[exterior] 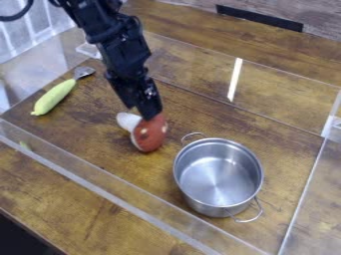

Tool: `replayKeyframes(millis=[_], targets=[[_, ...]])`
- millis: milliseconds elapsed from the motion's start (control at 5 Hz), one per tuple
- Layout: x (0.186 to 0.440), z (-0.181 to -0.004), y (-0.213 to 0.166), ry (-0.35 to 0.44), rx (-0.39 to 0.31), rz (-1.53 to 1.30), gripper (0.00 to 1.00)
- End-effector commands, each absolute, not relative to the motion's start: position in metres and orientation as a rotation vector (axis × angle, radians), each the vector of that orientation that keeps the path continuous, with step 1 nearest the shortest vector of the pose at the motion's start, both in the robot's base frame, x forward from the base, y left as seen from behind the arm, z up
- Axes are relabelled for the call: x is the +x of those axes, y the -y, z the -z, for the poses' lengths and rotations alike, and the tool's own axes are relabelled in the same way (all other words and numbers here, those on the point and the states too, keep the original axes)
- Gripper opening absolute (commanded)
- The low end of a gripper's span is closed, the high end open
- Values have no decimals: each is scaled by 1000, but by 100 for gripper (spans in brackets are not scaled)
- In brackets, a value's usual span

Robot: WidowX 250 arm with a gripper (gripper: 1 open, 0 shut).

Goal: Put the mushroom in the silver pot

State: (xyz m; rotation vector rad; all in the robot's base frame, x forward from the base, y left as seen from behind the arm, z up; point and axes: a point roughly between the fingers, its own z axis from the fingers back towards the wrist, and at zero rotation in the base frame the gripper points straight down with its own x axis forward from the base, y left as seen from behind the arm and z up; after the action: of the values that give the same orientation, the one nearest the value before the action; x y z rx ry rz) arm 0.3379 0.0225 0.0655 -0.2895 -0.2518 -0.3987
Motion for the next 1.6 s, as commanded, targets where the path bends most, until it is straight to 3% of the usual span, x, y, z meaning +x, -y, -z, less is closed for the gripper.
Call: replayKeyframes(millis=[0, 200, 400, 800, 1000, 1400], targets=[[338, -54, -24, 271, -278, 402, 100], [339, -51, -16, 248, -284, 465, 0], [340, -51, -9, 234, -292, 516, 0], [337, -78, -1, 243, -290, 335, 0], [339, -82, -10, 222, -298, 379, 0], [334, -120, -6, 221, -265, 295, 0]])
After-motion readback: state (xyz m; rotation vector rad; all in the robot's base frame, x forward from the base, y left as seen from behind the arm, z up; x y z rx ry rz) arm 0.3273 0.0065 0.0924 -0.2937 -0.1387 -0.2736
